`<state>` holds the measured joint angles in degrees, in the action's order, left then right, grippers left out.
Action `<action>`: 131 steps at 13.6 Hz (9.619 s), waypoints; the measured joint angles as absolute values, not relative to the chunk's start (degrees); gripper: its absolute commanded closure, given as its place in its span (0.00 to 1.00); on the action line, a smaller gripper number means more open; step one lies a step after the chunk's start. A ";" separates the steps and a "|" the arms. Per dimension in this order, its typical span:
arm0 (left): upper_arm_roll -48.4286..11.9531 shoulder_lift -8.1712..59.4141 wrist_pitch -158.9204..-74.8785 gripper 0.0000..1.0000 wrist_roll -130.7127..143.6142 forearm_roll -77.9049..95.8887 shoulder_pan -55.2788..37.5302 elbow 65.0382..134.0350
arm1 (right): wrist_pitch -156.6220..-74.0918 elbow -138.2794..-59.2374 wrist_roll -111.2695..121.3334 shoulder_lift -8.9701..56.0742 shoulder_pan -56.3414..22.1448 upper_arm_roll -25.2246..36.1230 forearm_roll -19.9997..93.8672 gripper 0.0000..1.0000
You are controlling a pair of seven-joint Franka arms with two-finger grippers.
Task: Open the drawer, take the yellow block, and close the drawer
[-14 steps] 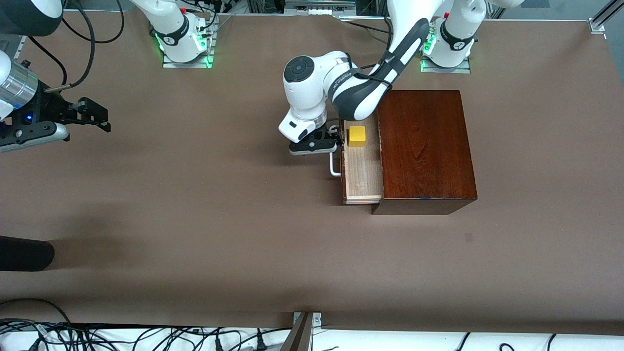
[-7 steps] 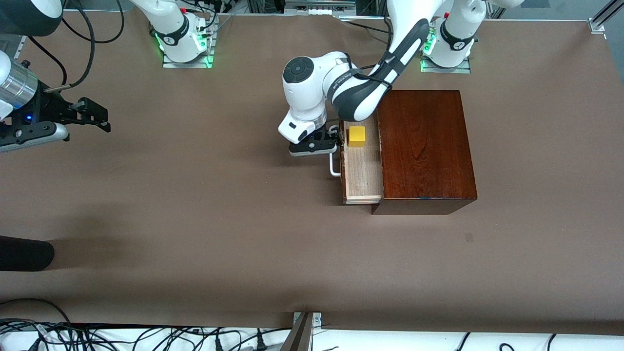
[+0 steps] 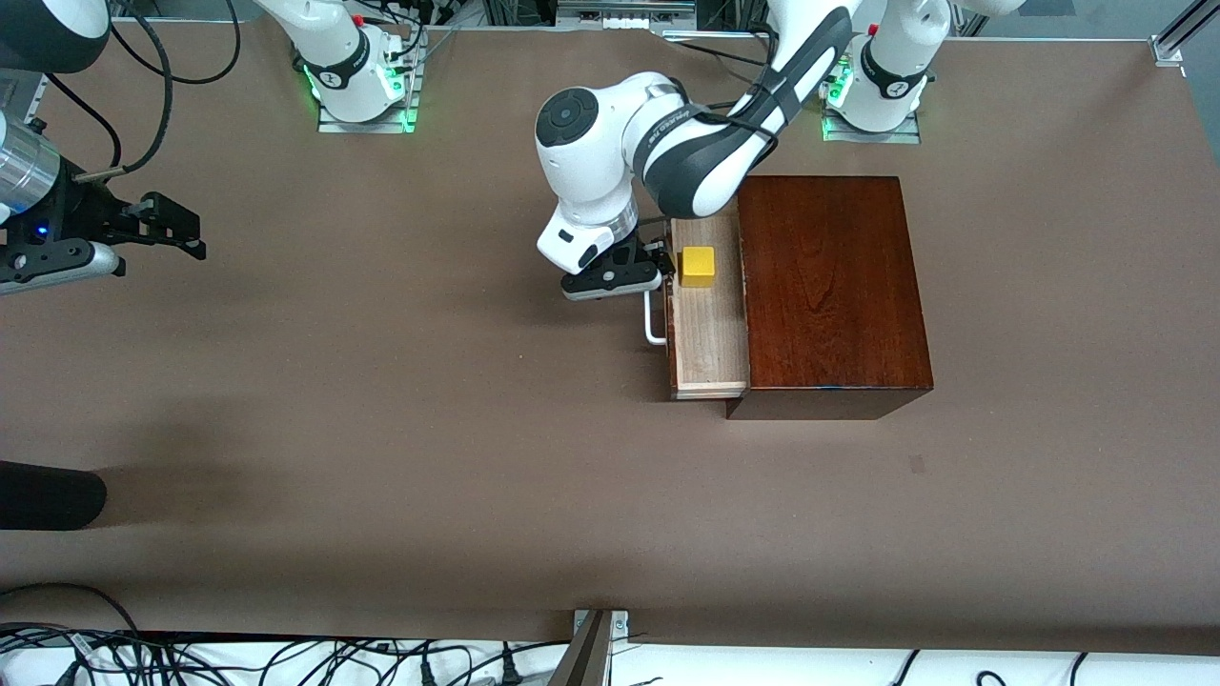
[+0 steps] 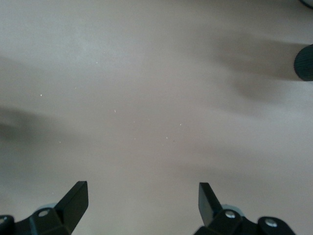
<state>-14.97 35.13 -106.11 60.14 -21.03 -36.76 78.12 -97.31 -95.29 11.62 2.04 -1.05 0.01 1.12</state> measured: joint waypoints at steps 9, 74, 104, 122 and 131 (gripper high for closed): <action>-14.37 18.72 -89.73 0.00 24.51 -10.76 -17.93 76.49 | -97.72 -95.28 11.69 2.07 -1.07 -0.32 1.19 0.00; -1.95 1.46 -92.25 0.00 -10.09 -1.34 -0.92 97.03 | -93.05 -50.68 17.91 34.91 -51.22 -1.31 -6.89 1.00; -19.32 32.36 -108.50 0.00 -22.57 -6.27 -33.16 84.99 | -137.53 -124.03 5.88 11.47 -16.65 12.20 4.27 1.00; -17.93 38.47 -104.76 0.00 -36.74 -14.41 -29.30 83.54 | -148.29 -131.50 1.79 19.71 -16.51 8.28 4.74 0.00; -17.96 38.45 -99.19 0.00 -40.55 -14.51 -24.58 83.62 | -132.58 -124.45 1.79 4.62 -16.43 8.20 4.78 0.00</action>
